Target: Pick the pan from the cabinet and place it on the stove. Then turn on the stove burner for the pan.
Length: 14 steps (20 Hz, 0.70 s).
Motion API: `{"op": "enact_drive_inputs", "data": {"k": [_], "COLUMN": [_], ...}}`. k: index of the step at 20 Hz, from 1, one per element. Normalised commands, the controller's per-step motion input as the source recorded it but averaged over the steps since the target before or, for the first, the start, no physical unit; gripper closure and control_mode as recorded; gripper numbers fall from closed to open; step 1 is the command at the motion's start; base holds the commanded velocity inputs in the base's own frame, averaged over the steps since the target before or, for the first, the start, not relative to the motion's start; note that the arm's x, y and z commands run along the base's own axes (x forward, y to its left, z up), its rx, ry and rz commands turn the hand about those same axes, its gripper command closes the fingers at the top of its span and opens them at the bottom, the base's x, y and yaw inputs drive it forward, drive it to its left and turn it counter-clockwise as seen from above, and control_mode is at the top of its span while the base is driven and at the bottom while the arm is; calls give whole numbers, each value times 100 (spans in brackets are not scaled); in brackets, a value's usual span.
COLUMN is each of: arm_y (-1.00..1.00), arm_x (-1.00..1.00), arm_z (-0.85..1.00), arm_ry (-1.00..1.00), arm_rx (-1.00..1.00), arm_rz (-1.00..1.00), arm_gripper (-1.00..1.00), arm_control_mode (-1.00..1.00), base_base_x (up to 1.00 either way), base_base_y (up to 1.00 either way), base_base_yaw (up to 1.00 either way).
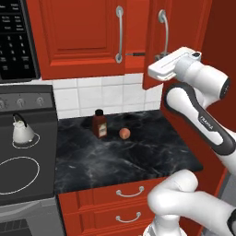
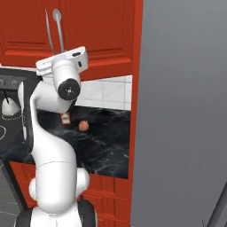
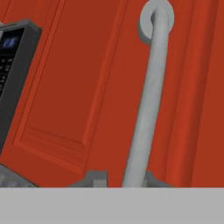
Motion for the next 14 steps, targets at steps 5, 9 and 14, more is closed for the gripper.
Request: {"op": "enact_drive_inputs", "data": {"k": [5,9,14], "arm_y": [10,-9,-1], "arm_x": [-28,-56,-31], "arm_z": [-5,0,0], "arm_ry": [0,-1,0], "arm_rx": [-5,0,-2], "arm_rz": [-3,-10,-18], "arm_gripper": [-100,-100,-100], "arm_control_mode": [-100,-100,-100], "base_base_x": [0,0,0], "base_base_y": [0,0,0], "base_base_yaw": [0,0,0]}}
